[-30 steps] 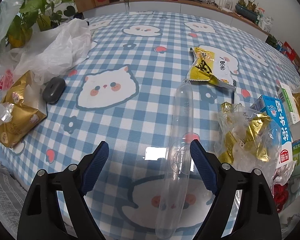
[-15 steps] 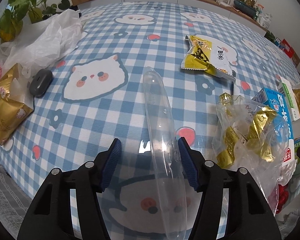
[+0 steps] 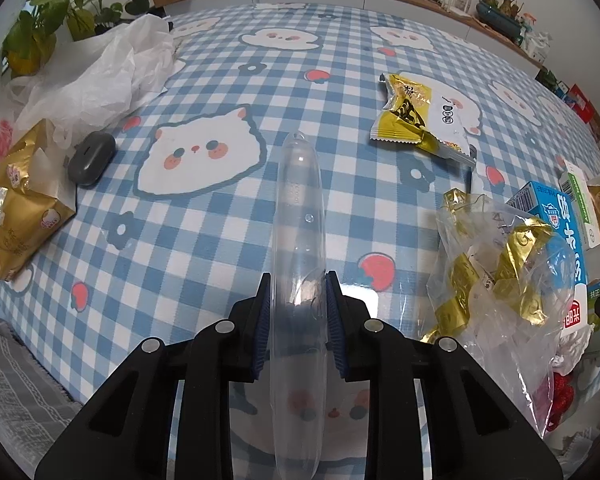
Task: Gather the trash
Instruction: 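Grasp the clear plastic tube with the left tool while the right tool grasps the green medicine box, then carry the clear tube and green box with both tools over the black bin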
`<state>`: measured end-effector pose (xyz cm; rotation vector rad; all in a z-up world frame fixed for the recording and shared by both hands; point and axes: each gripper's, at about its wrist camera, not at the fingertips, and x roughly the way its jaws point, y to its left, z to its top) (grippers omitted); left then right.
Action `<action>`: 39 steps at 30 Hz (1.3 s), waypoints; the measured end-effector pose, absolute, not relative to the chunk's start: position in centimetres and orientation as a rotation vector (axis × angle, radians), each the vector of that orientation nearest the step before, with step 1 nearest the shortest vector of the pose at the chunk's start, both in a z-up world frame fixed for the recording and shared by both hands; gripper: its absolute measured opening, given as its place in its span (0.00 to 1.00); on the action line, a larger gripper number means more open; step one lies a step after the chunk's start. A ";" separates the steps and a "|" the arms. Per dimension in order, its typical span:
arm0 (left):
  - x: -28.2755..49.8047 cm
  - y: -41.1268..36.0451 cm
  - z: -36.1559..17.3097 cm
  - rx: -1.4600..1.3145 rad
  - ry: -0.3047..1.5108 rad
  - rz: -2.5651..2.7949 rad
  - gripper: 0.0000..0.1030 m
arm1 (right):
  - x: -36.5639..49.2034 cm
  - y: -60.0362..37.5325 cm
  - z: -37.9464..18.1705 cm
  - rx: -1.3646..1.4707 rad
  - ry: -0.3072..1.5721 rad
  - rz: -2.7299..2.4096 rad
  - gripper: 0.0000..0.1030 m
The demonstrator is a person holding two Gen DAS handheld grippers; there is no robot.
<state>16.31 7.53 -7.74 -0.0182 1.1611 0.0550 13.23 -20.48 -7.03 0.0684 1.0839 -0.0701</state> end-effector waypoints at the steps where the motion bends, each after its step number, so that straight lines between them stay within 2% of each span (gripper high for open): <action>1: 16.2 7.5 -7.5 -0.014 1.156 0.053 0.24 | 13.2 -20.5 -6.9 0.069 1.079 -0.069 0.43; 14: 12.8 5.8 -2.8 0.007 1.047 0.015 0.24 | 11.5 -20.5 -3.1 0.075 0.988 -0.059 0.43; 27: 5.8 3.8 1.1 0.007 0.975 -0.037 0.24 | 6.5 -19.3 1.8 0.068 0.886 -0.012 0.43; 39: -0.4 2.9 1.0 -0.014 0.964 -0.078 0.24 | 1.5 -18.4 3.4 0.064 0.860 -0.006 0.43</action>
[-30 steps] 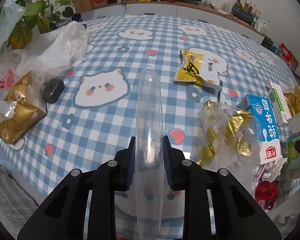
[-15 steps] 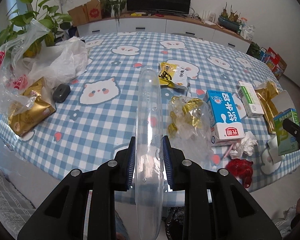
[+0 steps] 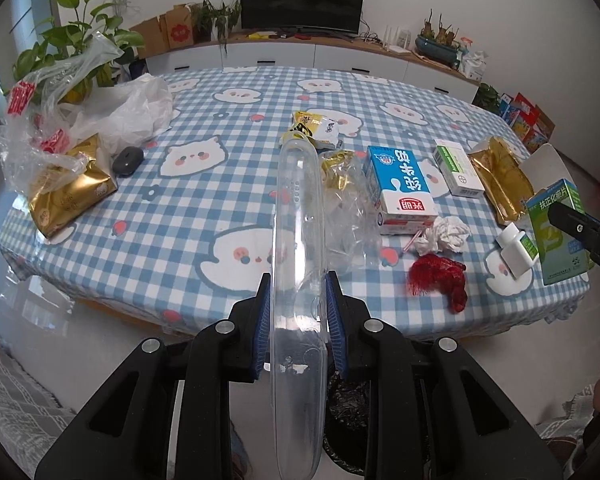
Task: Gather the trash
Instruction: 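Carry the clear tube and green box with both tools over the black bin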
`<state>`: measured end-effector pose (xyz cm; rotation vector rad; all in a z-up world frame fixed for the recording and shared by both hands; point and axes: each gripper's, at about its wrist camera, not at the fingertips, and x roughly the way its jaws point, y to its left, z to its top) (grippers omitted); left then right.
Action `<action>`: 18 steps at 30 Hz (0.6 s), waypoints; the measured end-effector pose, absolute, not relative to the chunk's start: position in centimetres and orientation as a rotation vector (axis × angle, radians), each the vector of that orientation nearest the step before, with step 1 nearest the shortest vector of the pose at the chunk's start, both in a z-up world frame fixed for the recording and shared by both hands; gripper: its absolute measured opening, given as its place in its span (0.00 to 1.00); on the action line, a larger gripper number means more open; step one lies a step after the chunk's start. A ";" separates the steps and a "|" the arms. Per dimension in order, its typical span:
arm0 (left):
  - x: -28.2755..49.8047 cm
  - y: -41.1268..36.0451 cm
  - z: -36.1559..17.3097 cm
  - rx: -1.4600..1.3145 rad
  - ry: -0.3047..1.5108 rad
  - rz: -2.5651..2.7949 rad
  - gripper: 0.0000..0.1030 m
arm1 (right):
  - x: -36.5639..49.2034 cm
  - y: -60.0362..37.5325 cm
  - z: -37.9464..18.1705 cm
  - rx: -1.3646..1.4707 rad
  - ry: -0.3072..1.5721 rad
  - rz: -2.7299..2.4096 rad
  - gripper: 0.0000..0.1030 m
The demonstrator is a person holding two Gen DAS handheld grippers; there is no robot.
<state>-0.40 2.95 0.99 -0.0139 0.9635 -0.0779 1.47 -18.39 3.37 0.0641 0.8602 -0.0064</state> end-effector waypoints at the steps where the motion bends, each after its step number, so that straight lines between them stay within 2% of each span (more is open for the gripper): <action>1: -0.9 2.9 0.9 -0.015 0.965 -0.079 0.24 | 1.1 -18.3 3.4 0.065 0.859 -0.006 0.43; 12: -5.6 2.9 -1.4 -0.032 0.998 -0.086 0.24 | -3.6 -18.0 2.5 0.071 0.876 -0.009 0.43; 18: -8.1 3.3 -3.7 -0.053 1.027 -0.078 0.24 | -5.4 -17.6 0.2 0.073 0.909 -0.006 0.43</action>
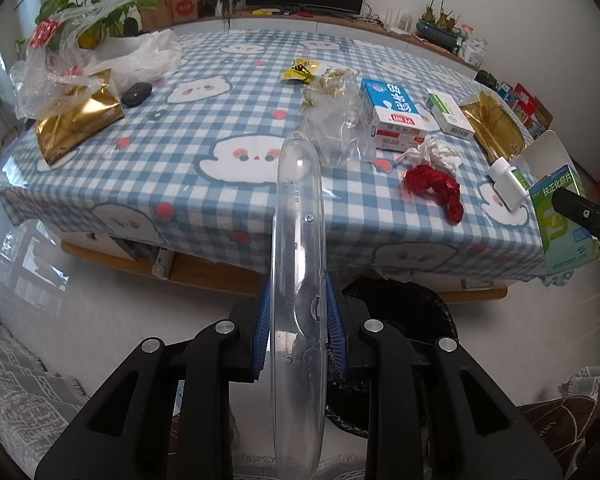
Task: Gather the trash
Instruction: 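Carry the clear tube and green box with both tools over the black bin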
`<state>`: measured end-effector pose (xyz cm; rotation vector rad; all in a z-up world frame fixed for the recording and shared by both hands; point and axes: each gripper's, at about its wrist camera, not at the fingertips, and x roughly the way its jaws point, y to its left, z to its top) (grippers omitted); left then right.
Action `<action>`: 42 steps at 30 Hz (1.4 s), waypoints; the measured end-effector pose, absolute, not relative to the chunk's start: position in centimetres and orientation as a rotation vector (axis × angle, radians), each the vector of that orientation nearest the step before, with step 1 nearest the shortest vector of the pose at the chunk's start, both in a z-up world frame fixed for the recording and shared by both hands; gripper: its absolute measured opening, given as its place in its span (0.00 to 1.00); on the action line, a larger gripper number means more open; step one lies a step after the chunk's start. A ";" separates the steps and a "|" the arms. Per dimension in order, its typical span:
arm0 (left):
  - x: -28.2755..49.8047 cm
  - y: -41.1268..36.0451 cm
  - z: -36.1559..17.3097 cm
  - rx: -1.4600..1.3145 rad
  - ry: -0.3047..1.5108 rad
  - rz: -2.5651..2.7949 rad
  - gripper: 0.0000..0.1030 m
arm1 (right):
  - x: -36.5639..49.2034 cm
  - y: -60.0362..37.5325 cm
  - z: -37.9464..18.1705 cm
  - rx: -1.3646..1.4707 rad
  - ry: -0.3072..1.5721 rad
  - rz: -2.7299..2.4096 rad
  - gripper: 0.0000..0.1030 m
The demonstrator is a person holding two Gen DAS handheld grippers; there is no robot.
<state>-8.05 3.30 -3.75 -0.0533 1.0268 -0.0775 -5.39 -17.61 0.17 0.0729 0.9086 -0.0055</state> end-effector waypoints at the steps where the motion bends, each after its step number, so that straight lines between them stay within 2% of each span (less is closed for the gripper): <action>1: -8.4 3.3 -4.3 -0.057 1.033 -0.076 0.24 | -5.6 -17.5 -0.3 0.069 0.916 -0.005 0.43; 23: -10.2 4.7 -15.9 -0.030 1.162 -0.023 0.24 | -8.2 -15.7 -14.7 0.015 1.093 -0.013 0.43; 42: -8.9 3.3 -21.7 0.018 1.225 -0.039 0.24 | -8.3 -15.6 -25.9 0.060 1.239 -0.004 0.43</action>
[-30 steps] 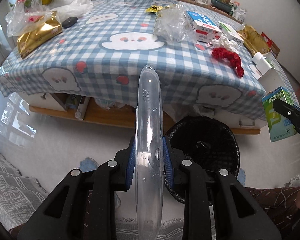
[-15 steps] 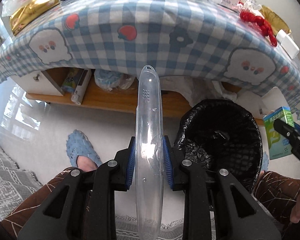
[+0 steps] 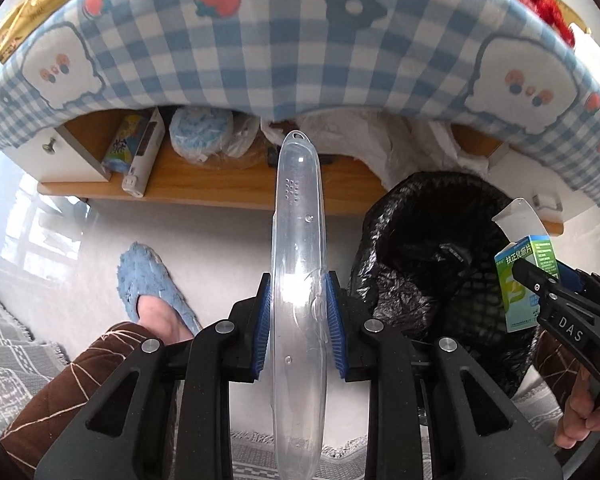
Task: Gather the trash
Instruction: 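Carry the clear tube and green box with both tools over the black bin, then open the right tool to drop the green box into the bin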
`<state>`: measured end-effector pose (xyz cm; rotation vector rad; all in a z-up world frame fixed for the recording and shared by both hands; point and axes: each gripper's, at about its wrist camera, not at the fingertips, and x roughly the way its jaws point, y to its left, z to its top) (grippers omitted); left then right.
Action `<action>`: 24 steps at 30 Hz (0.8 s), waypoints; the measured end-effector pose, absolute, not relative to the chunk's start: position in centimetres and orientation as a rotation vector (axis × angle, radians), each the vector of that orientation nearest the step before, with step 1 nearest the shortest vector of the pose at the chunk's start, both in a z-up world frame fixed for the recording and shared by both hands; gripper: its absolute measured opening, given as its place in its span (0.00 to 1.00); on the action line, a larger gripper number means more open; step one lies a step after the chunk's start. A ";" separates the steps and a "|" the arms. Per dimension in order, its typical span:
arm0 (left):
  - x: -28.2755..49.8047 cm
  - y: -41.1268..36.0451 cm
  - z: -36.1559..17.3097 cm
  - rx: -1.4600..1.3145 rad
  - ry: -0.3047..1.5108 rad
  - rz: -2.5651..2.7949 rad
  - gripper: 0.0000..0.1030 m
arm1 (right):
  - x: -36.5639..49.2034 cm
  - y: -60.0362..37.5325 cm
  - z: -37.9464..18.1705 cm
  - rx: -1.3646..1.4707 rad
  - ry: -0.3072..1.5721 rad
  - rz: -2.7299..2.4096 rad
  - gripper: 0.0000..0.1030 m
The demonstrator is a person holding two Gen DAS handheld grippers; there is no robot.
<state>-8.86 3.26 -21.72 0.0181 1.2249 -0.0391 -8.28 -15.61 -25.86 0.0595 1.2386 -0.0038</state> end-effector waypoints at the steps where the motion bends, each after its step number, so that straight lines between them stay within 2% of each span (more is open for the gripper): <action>1: -8.8 3.3 -21.9 0.018 1.228 -0.038 0.24 | -8.2 -15.6 -26.1 0.059 1.244 -0.004 0.43; 11: -8.8 4.1 -23.1 0.006 1.253 -0.014 0.24 | -7.8 -14.1 -27.5 0.049 1.258 0.023 0.45; 13: -8.7 4.2 -23.4 0.009 1.260 -0.010 0.24 | -7.6 -13.9 -27.4 0.046 1.253 0.028 0.50; 18: -8.4 3.8 -23.2 0.006 1.258 -0.008 0.24 | -7.6 -14.2 -26.9 0.051 1.235 0.012 0.76; 24: -8.0 1.6 -22.2 0.022 1.252 -0.025 0.24 | -7.6 -16.0 -24.9 0.029 1.204 -0.011 0.90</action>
